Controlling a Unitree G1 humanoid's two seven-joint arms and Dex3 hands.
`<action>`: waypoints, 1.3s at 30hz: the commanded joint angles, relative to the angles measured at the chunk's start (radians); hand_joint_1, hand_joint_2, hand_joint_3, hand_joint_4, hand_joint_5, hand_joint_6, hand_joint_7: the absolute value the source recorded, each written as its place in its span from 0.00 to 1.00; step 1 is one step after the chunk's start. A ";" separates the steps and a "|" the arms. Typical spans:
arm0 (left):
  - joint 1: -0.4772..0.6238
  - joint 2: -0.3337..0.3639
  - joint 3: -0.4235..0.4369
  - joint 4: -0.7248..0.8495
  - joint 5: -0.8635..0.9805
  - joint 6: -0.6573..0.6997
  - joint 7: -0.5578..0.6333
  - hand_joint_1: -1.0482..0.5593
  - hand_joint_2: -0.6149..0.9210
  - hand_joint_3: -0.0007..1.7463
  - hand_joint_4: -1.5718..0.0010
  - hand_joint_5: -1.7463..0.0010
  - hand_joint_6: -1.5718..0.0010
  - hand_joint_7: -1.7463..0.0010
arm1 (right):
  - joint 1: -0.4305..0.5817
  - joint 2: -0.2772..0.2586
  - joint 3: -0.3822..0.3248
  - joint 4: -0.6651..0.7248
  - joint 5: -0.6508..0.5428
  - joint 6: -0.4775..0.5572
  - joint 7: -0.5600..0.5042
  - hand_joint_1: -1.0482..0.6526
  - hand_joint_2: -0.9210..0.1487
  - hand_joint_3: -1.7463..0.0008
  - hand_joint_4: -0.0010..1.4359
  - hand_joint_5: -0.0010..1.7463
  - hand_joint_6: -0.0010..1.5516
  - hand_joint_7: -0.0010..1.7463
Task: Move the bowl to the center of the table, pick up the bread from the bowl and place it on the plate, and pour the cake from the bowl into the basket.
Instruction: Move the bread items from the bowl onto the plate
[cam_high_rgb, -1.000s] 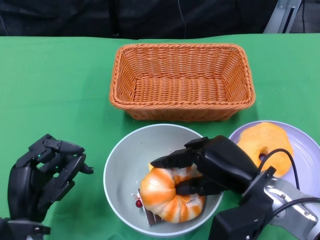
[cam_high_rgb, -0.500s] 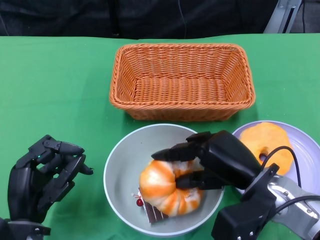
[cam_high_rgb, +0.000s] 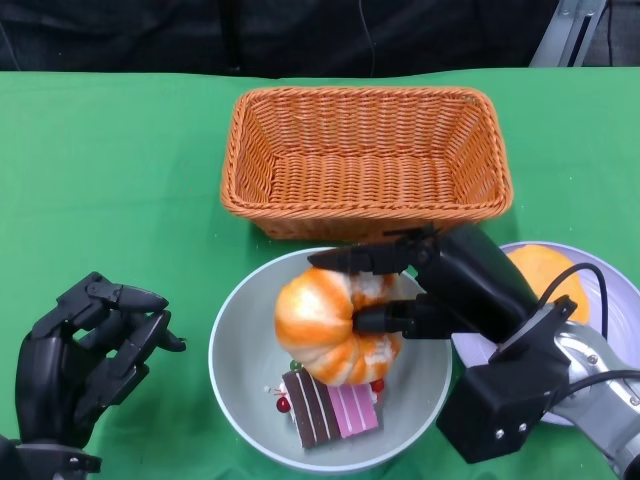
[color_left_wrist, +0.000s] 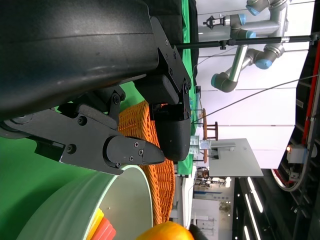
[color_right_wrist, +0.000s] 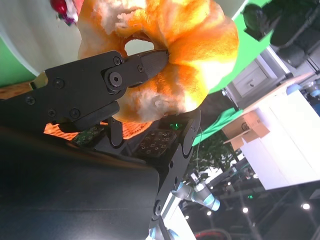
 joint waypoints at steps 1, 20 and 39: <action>-0.004 0.018 0.004 0.006 -0.006 0.005 -0.005 0.52 1.00 0.16 0.49 0.22 0.47 0.37 | 0.022 -0.002 -0.029 -0.037 0.058 0.010 0.034 0.54 0.01 0.93 0.53 0.71 0.77 0.07; -0.007 0.015 0.006 -0.006 -0.007 0.009 0.002 0.52 1.00 0.17 0.49 0.22 0.46 0.38 | 0.153 -0.023 -0.165 -0.331 0.232 0.162 0.192 0.53 0.21 0.68 0.51 0.95 0.54 0.55; -0.013 0.024 -0.003 -0.025 0.025 0.025 0.051 0.53 1.00 0.17 0.48 0.21 0.46 0.35 | 0.341 -0.056 -0.383 -0.694 0.335 0.393 0.241 0.56 0.17 0.69 0.51 0.96 0.46 0.68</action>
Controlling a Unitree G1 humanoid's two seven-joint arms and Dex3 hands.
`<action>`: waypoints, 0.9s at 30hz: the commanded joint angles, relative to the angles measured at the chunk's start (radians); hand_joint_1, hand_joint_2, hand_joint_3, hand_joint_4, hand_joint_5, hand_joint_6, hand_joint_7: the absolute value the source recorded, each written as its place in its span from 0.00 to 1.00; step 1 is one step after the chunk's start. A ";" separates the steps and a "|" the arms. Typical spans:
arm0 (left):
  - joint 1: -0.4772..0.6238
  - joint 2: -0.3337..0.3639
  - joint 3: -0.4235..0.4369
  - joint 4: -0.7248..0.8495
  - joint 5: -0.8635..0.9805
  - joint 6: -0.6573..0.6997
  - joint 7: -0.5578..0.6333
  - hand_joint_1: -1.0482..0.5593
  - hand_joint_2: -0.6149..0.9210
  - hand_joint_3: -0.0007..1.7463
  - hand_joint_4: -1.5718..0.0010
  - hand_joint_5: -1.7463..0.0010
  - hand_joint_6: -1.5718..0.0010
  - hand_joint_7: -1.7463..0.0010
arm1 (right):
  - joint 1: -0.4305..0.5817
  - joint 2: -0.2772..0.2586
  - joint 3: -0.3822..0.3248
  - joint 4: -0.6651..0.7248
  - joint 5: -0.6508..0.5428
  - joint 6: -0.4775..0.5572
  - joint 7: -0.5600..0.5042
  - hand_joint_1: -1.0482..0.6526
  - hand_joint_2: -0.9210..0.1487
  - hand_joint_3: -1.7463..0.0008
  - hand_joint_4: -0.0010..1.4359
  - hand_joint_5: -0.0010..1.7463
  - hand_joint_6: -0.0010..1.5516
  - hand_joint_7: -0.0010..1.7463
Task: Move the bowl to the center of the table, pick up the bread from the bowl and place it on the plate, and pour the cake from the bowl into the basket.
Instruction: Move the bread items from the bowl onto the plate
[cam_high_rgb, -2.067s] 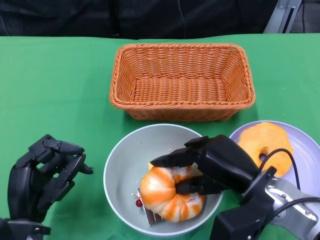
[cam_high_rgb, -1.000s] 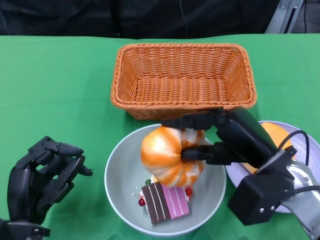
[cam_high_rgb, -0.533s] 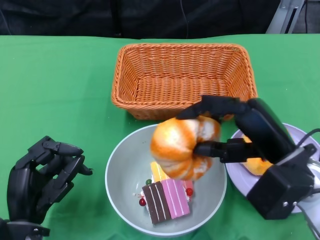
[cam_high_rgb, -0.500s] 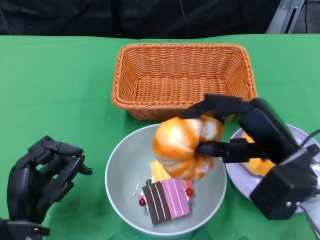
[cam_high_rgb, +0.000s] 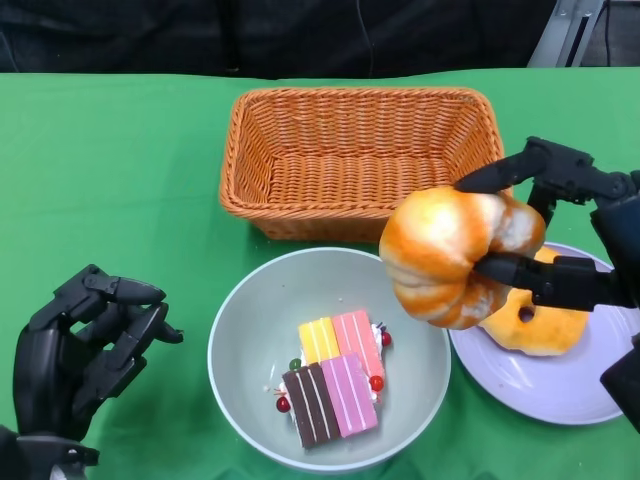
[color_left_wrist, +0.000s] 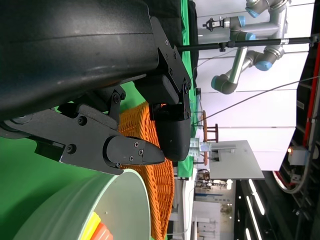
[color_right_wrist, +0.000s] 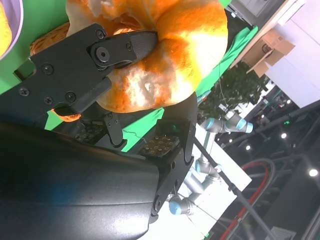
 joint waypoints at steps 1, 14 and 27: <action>-0.005 0.015 0.001 -0.009 0.002 0.004 0.015 0.53 1.00 0.17 0.48 0.21 0.46 0.36 | 0.038 0.000 -0.039 -0.037 0.017 0.026 -0.012 0.56 0.18 0.68 0.52 0.95 0.47 0.67; -0.006 0.017 0.002 -0.013 -0.008 0.013 0.007 0.54 1.00 0.18 0.49 0.20 0.46 0.36 | 0.155 -0.020 -0.126 0.040 0.000 0.012 -0.031 0.60 0.17 0.67 0.48 1.00 0.44 0.66; -0.007 0.022 0.010 -0.012 -0.016 0.015 -0.005 0.53 1.00 0.17 0.48 0.21 0.46 0.37 | 0.178 -0.049 -0.149 0.224 -0.025 -0.068 -0.083 0.60 0.12 0.74 0.45 1.00 0.44 0.65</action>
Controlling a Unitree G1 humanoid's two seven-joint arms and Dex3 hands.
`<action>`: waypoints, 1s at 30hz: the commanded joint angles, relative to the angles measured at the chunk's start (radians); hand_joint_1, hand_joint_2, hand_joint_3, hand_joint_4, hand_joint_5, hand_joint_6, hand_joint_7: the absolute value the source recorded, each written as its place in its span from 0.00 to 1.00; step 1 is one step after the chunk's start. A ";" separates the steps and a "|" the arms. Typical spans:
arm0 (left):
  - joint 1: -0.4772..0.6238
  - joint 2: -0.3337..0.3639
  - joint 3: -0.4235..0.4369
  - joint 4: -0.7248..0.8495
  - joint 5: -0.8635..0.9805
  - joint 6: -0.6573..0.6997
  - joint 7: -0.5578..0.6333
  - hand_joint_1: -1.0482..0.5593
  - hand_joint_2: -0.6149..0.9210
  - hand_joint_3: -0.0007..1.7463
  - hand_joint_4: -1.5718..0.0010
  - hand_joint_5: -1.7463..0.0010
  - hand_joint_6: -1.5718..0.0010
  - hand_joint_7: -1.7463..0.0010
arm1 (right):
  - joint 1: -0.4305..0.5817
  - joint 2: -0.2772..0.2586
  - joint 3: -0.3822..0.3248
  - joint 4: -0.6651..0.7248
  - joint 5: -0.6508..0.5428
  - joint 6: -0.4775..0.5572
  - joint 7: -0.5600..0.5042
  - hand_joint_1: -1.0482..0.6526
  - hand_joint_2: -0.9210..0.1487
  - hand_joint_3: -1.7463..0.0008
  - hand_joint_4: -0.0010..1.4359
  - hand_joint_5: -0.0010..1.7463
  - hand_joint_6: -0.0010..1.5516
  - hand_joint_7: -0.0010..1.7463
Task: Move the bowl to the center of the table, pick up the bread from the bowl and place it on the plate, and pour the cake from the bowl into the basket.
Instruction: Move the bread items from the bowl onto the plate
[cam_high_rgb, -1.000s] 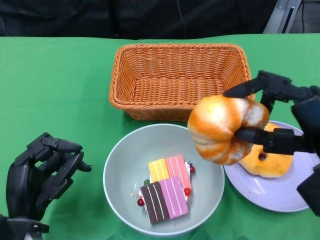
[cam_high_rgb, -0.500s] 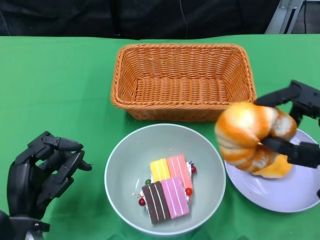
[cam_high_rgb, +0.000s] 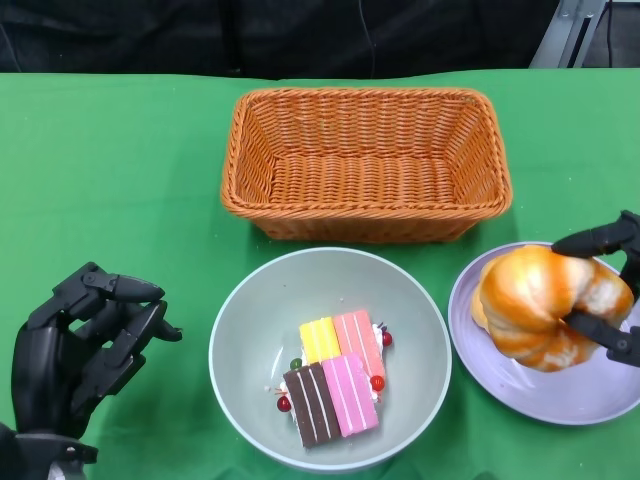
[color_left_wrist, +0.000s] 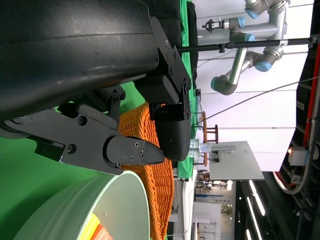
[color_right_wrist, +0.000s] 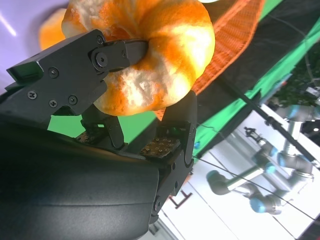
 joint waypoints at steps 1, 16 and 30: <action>-0.006 0.020 0.006 -0.004 -0.013 0.004 -0.004 0.52 1.00 0.17 0.48 0.21 0.46 0.37 | 0.005 -0.022 -0.017 0.049 0.000 -0.029 -0.024 0.60 0.11 0.74 0.45 1.00 0.44 0.65; 0.000 0.017 0.004 -0.008 -0.004 -0.015 0.000 0.53 1.00 0.17 0.48 0.21 0.46 0.37 | -0.025 -0.016 0.014 0.236 -0.060 -0.038 -0.108 0.57 0.02 0.87 0.44 1.00 0.48 0.53; 0.015 0.017 -0.003 -0.022 -0.009 -0.013 -0.015 0.54 1.00 0.18 0.48 0.20 0.47 0.34 | -0.136 -0.033 0.044 0.575 -0.059 -0.138 -0.185 0.57 0.00 0.90 0.42 0.98 0.50 0.48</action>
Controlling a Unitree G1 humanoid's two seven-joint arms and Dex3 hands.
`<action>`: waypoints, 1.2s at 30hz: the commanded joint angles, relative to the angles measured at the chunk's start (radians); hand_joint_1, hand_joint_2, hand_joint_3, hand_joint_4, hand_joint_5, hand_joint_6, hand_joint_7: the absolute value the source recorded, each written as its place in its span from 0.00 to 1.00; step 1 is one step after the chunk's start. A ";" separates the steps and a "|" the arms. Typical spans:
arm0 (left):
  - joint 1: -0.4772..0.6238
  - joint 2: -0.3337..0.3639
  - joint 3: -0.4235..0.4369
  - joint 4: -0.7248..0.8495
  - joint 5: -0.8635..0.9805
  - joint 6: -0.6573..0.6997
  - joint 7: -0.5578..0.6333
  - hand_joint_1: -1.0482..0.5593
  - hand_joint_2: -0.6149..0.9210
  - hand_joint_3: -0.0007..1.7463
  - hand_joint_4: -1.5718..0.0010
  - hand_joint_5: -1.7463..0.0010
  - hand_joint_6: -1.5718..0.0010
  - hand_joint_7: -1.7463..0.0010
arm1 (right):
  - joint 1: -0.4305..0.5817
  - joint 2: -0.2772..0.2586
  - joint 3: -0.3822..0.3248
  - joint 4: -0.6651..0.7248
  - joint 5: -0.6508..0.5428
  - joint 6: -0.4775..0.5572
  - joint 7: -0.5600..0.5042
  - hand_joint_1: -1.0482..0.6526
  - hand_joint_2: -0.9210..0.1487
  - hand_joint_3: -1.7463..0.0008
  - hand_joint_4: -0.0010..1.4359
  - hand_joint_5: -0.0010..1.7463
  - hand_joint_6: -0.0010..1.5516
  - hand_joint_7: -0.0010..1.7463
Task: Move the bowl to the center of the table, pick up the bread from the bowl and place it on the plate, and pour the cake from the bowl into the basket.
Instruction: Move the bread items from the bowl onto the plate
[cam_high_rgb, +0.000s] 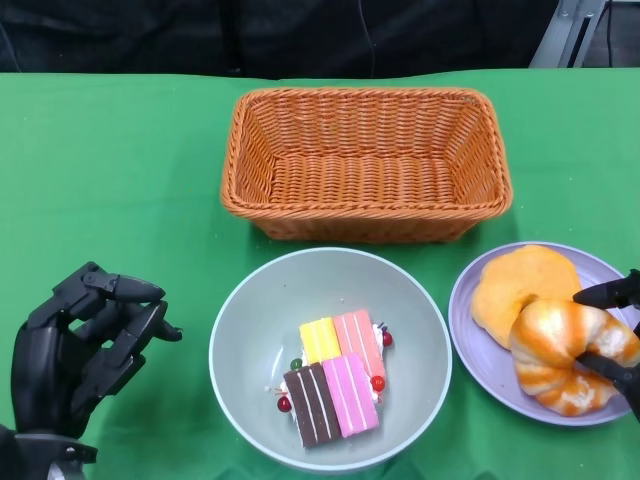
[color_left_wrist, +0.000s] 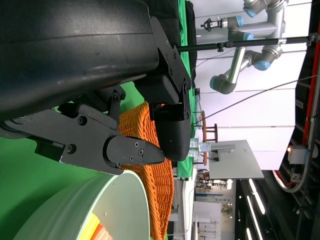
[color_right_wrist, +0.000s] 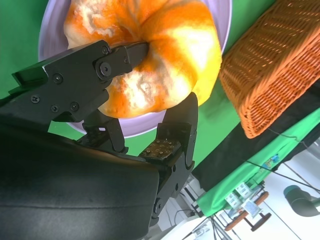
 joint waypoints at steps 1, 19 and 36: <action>0.010 0.016 0.001 -0.009 -0.012 -0.009 -0.015 0.54 1.00 0.19 0.48 0.20 0.47 0.34 | -0.009 -0.026 0.003 0.053 0.006 -0.023 -0.016 0.57 0.00 0.90 0.42 0.97 0.50 0.47; 0.013 0.011 0.008 0.003 -0.026 -0.013 -0.049 0.52 1.00 0.17 0.49 0.22 0.48 0.37 | -0.029 -0.020 0.025 0.124 -0.003 -0.061 -0.093 0.54 0.00 0.94 0.43 0.48 0.52 0.17; 0.013 0.011 0.003 0.019 -0.021 -0.021 -0.044 0.52 1.00 0.17 0.49 0.23 0.47 0.37 | 0.005 -0.043 0.055 0.034 -0.109 -0.026 -0.172 0.36 0.00 1.00 0.32 0.02 0.29 0.00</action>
